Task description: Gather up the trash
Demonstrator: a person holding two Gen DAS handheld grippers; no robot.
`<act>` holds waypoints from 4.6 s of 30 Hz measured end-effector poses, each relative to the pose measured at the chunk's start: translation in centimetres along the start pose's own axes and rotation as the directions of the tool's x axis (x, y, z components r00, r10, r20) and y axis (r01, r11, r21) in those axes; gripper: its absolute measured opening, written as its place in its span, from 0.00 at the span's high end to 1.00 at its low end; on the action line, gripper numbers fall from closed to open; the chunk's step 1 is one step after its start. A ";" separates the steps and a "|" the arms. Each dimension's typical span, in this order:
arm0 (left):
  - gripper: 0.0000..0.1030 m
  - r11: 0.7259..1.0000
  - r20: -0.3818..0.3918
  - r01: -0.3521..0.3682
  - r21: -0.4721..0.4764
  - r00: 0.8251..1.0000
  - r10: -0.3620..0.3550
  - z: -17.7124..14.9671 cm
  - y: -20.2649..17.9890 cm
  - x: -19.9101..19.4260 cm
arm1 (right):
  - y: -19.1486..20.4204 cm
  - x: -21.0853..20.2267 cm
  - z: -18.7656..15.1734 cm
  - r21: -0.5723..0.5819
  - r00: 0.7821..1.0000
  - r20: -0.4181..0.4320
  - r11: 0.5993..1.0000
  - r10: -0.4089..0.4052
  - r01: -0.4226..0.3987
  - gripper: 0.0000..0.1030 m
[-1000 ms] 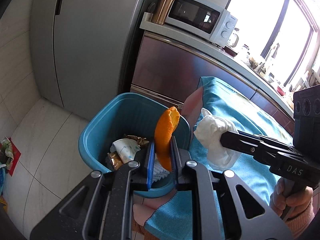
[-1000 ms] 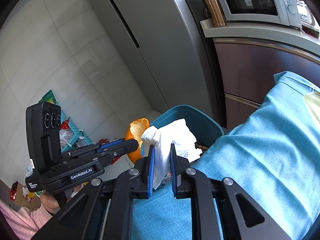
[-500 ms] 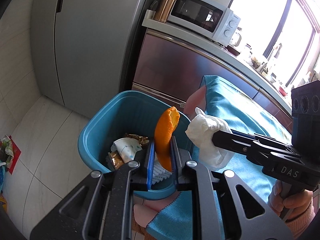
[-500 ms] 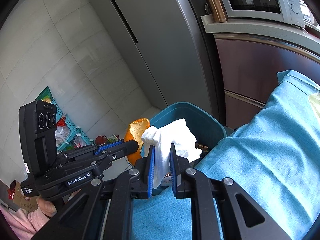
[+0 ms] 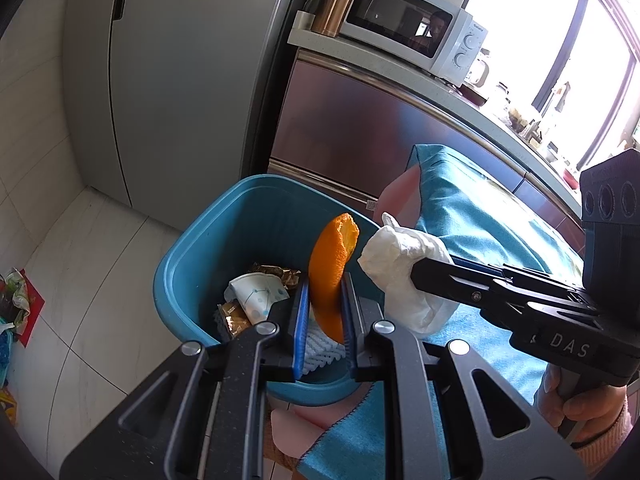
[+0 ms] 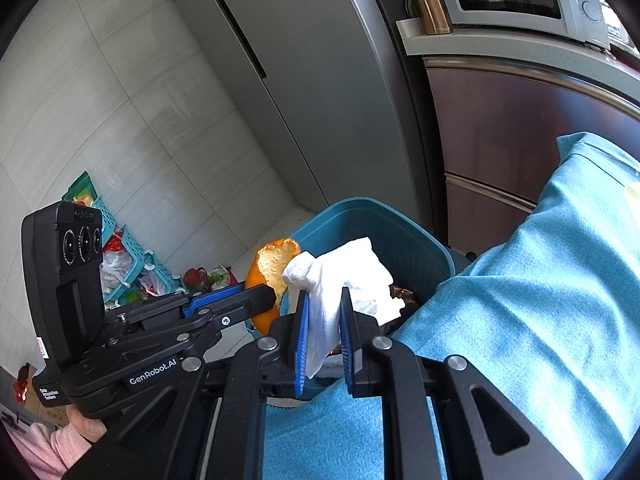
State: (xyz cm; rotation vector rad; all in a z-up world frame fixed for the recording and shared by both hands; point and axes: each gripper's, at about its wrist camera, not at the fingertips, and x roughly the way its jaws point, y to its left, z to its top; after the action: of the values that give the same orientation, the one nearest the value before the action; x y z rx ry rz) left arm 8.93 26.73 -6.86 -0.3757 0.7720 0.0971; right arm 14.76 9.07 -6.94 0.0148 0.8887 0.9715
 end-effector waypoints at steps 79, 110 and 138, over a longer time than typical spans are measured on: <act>0.05 0.977 0.301 0.055 0.208 0.947 -0.117 -4.3 -8.8 -7.7 | -2.9 -16.1 -11.2 0.126 0.856 0.365 0.931 -0.366 0.343 0.07; 0.05 0.916 0.407 0.042 0.399 0.887 -0.218 -11.1 -21.8 -9.6 | -4.9 -29.2 -23.3 0.432 0.430 0.515 0.657 -0.742 0.617 0.07; 0.05 0.930 0.438 0.032 0.367 0.876 -0.203 -11.1 -20.1 -11.3 | -2.2 -28.2 -22.2 0.368 0.453 0.535 0.680 -0.713 0.634 0.07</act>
State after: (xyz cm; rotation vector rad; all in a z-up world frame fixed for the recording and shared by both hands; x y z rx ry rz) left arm -2.06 4.53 -0.33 -0.0487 0.2687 -0.0671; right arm -5.41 -20.61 -4.18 0.0838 0.2200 0.0897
